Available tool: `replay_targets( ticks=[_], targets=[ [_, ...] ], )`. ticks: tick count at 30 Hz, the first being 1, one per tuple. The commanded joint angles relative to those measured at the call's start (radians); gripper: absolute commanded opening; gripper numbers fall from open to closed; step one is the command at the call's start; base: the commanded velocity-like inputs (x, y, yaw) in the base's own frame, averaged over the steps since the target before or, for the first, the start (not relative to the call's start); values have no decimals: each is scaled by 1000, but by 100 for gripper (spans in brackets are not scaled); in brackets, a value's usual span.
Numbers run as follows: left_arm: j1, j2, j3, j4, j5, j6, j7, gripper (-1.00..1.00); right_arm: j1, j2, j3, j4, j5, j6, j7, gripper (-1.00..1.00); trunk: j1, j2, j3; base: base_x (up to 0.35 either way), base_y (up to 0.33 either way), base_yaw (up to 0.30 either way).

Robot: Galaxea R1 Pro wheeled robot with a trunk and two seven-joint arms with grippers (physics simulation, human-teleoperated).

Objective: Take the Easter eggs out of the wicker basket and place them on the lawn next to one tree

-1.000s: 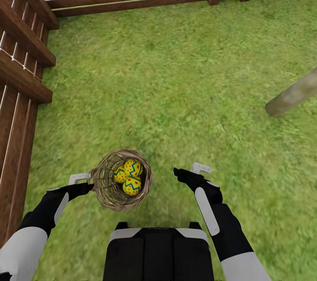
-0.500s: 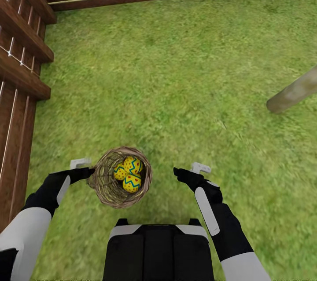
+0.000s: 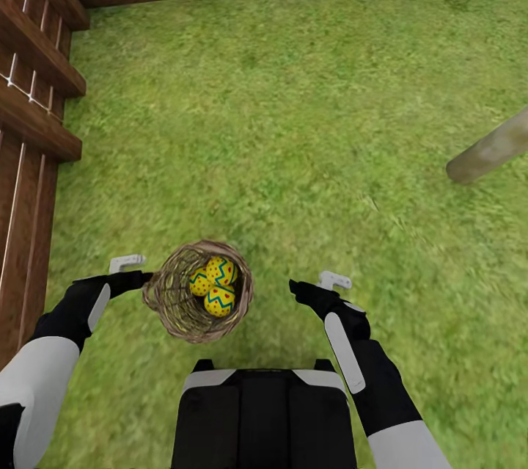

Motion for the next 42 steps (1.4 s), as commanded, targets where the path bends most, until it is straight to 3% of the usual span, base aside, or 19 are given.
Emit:
replay_targets(
  ticks=[1, 37, 40, 42],
  targets=[
    [-1, 1, 4, -1, 1, 6, -5, 100, 0, 0, 1, -1, -10, 3, -10, 100, 1, -2, -3, 0, 0, 0],
    [-1, 2, 2, -6, 2, -13, -5, 100, 0, -3, -11, -10, -20, 9, -9, 100, 1, -2, -62, 0, 0, 0],
    [-1, 3, 2, -8, 2, -13, -6, 100, 0, -29, -44, -38, -33, 16, 20, 100, 1, -2, -67, 0, 0, 0],
    [-1, 3, 2, -9, 2, -13, -7, 100, 0, -56, -73, -47, -74, 21, 79, 100, 1, -2, -70, 0, 0, 0]
  ],
)
